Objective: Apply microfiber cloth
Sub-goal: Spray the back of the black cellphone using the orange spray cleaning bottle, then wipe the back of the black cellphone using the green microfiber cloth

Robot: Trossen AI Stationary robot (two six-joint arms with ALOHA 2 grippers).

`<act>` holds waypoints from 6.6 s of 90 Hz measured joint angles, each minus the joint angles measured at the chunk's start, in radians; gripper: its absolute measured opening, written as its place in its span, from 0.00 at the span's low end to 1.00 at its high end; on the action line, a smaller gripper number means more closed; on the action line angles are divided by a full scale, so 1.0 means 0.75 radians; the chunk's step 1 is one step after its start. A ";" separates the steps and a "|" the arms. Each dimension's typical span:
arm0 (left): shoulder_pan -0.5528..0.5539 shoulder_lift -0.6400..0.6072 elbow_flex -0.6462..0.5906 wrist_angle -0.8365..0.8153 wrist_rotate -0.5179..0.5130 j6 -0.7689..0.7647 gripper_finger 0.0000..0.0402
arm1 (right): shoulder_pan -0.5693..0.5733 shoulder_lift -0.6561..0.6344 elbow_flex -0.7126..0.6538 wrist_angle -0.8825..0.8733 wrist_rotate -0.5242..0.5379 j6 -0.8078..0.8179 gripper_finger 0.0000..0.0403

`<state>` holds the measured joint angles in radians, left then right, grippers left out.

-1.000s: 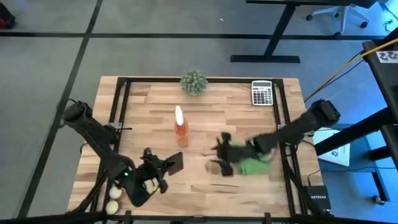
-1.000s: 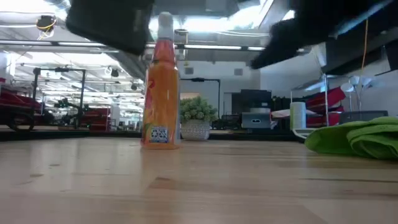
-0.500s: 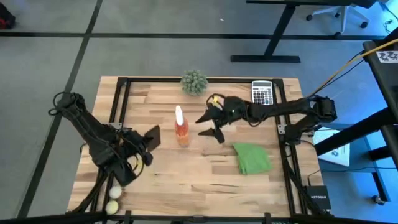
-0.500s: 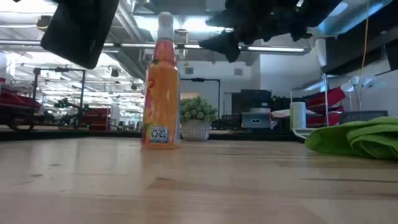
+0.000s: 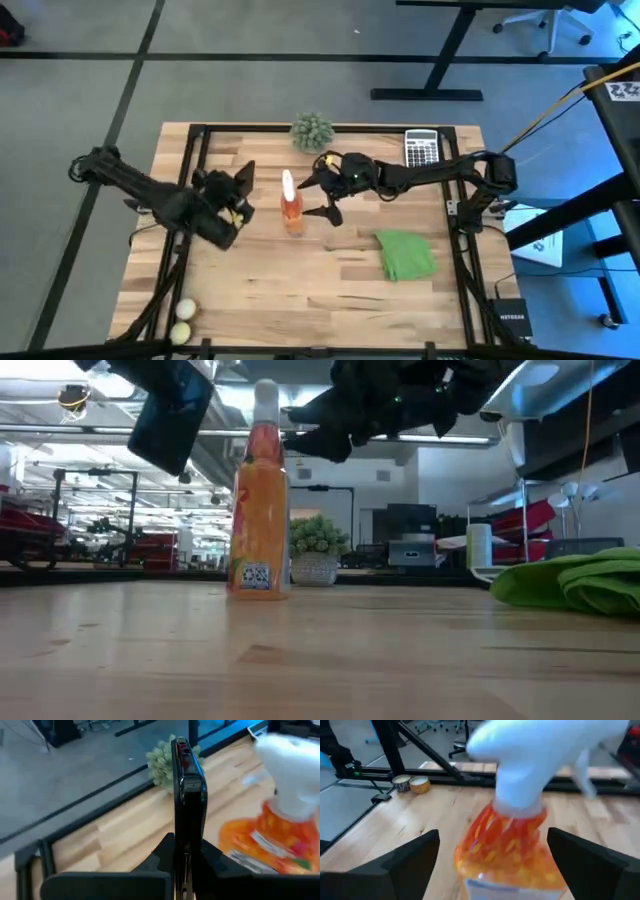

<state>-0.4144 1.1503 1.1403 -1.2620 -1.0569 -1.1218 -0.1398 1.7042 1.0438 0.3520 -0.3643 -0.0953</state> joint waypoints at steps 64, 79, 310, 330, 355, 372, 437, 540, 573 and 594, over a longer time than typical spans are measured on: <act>1.088 -0.421 -0.754 1.538 1.261 1.229 0.02 | -0.019 0.018 0.031 0.088 0.145 0.012 0.87; 1.132 -0.392 -0.766 1.610 1.339 1.238 0.02 | -0.015 0.081 0.046 0.182 0.146 0.017 0.87; 0.894 -0.655 -0.688 1.009 1.286 0.965 0.02 | 0.005 -0.309 0.229 -1.108 0.303 -0.023 0.92; 0.526 -0.633 -0.730 0.816 1.249 0.585 0.02 | 0.175 -0.442 0.127 -1.571 0.359 0.195 0.92; -0.065 -0.409 -0.749 0.898 0.939 0.077 0.02 | 0.529 -0.574 -0.309 -1.485 0.477 0.666 0.92; -0.283 -0.144 -0.749 1.253 0.781 -0.027 0.02 | 0.756 -0.586 -0.372 -1.517 0.557 0.870 0.92; -0.130 0.776 -0.389 2.111 0.597 0.210 0.02 | 1.074 -0.573 -0.664 -1.268 0.589 1.141 0.56; -0.047 0.960 -0.274 2.781 0.469 0.553 0.02 | 0.991 -0.062 -0.267 -0.423 1.076 0.501 0.03; -0.038 0.938 -0.261 2.754 0.473 0.505 0.02 | 1.017 -0.252 -0.167 -0.831 1.218 0.442 0.04; -0.049 0.974 -0.281 2.587 0.543 0.525 0.02 | 1.010 -0.308 -0.031 -0.902 1.001 0.388 0.04</act>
<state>-0.4510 1.8809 0.9295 0.6784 -0.6498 -0.7278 0.6174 1.4733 1.0202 -0.3249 0.3868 0.1956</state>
